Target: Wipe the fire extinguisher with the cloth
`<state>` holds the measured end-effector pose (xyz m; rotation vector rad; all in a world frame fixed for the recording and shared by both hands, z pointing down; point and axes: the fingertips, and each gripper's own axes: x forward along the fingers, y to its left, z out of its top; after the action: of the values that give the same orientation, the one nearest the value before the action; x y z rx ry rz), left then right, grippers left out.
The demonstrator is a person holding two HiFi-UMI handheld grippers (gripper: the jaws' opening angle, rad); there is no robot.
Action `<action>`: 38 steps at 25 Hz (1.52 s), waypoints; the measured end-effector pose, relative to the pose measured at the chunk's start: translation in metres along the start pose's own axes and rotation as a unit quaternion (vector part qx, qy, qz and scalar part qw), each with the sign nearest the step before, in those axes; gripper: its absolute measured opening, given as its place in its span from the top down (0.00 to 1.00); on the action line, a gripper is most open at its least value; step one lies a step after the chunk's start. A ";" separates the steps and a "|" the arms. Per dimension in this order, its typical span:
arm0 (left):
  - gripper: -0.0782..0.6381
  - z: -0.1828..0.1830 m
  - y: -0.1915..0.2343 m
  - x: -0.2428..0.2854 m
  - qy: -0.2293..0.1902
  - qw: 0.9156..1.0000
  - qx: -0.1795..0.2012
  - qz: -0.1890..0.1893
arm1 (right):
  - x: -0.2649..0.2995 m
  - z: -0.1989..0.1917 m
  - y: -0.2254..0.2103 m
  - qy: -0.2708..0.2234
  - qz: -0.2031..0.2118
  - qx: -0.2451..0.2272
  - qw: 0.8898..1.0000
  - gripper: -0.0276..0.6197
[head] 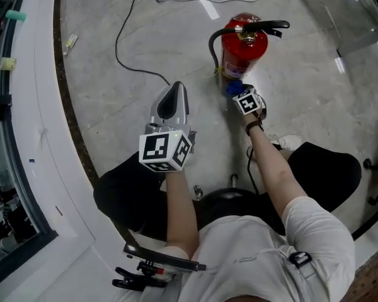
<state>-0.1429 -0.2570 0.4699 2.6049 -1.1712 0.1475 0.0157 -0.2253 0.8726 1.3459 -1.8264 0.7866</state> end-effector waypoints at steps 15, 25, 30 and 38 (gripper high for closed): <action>0.89 0.043 -0.078 -0.023 -0.058 0.996 0.005 -0.071 | -0.332 0.247 -0.005 -0.424 -0.072 -0.027 0.902 0.76; 0.89 0.029 -0.053 -0.017 -0.041 0.998 0.004 -0.046 | -0.184 0.123 0.002 -0.304 -0.026 0.135 0.943 0.76; 0.89 0.003 -0.043 0.003 -0.002 0.999 0.010 -0.040 | -0.056 0.049 -0.017 -0.187 0.003 0.222 0.957 0.76; 0.89 -0.013 -0.028 0.050 0.037 0.998 0.012 -0.040 | 0.050 -0.036 -0.028 -0.043 0.045 0.264 0.963 0.76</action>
<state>-0.0881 -0.2714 0.4870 2.6379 -1.0453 0.2413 0.0400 -0.2294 0.9362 1.6499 -1.8250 1.3520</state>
